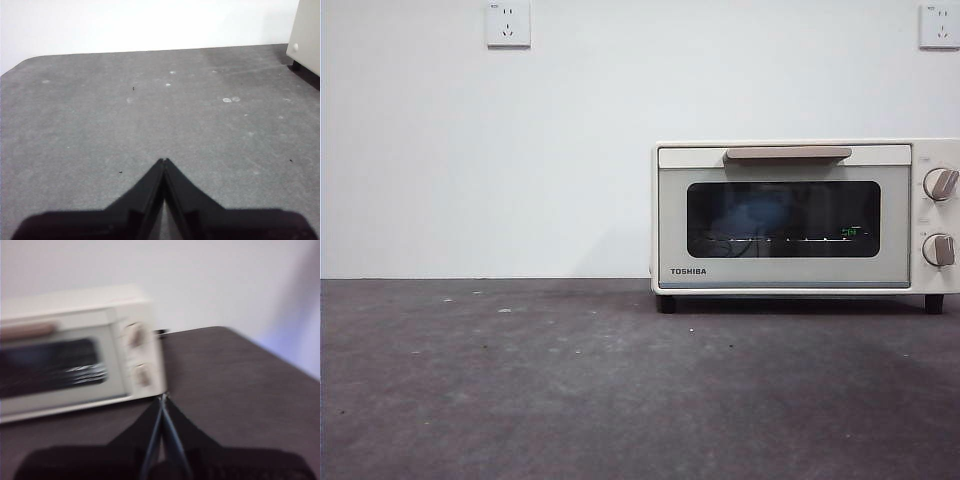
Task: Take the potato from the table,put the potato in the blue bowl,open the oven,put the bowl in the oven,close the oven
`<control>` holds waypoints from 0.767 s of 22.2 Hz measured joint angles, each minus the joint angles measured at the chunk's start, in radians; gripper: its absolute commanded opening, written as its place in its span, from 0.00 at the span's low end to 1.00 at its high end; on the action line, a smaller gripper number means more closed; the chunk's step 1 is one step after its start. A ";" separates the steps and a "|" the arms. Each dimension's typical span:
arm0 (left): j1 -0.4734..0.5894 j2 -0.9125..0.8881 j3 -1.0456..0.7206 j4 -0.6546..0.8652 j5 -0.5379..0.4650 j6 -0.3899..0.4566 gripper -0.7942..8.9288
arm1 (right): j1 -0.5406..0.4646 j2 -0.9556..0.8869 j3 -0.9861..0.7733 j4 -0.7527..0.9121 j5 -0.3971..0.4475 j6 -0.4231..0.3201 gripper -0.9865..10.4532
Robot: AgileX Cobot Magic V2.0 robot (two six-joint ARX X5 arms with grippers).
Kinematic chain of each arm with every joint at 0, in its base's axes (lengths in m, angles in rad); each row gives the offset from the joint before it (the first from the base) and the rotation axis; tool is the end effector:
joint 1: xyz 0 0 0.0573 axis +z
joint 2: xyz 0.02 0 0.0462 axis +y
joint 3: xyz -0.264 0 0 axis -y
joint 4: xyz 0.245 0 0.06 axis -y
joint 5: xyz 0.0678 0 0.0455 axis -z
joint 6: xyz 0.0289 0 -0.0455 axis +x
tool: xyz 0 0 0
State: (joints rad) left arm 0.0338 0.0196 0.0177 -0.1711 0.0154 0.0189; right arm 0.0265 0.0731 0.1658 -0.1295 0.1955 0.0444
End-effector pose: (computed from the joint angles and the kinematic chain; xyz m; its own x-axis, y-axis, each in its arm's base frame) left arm 0.0964 0.0028 0.1516 0.9849 0.0179 -0.1721 -0.0154 0.9998 0.0160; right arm 0.0913 -0.0032 0.2017 0.9851 -0.1682 -0.0361 0.1695 0.9848 0.0372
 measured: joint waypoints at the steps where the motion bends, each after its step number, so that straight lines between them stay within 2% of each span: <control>1: 0.000 0.000 0.000 0.000 0.000 0.000 0.08 | 0.000 0.000 -0.024 0.023 -0.048 -0.013 0.09; 4: 0.000 0.000 0.000 0.000 0.000 0.000 0.08 | 0.000 -0.002 -0.090 0.123 -0.183 -0.050 0.09; 6: 0.000 0.000 0.000 0.000 0.000 0.000 0.08 | 0.000 -0.006 -0.128 0.182 -0.230 -0.065 0.09; 17: 0.000 0.005 0.000 0.000 0.000 0.000 0.08 | -0.001 -0.063 -0.142 0.022 -0.222 -0.166 0.09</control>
State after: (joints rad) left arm 0.0338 0.0250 0.0177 -0.1711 0.0154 0.0185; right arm 0.0257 0.0101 0.0238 -0.1078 -0.0269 -0.1211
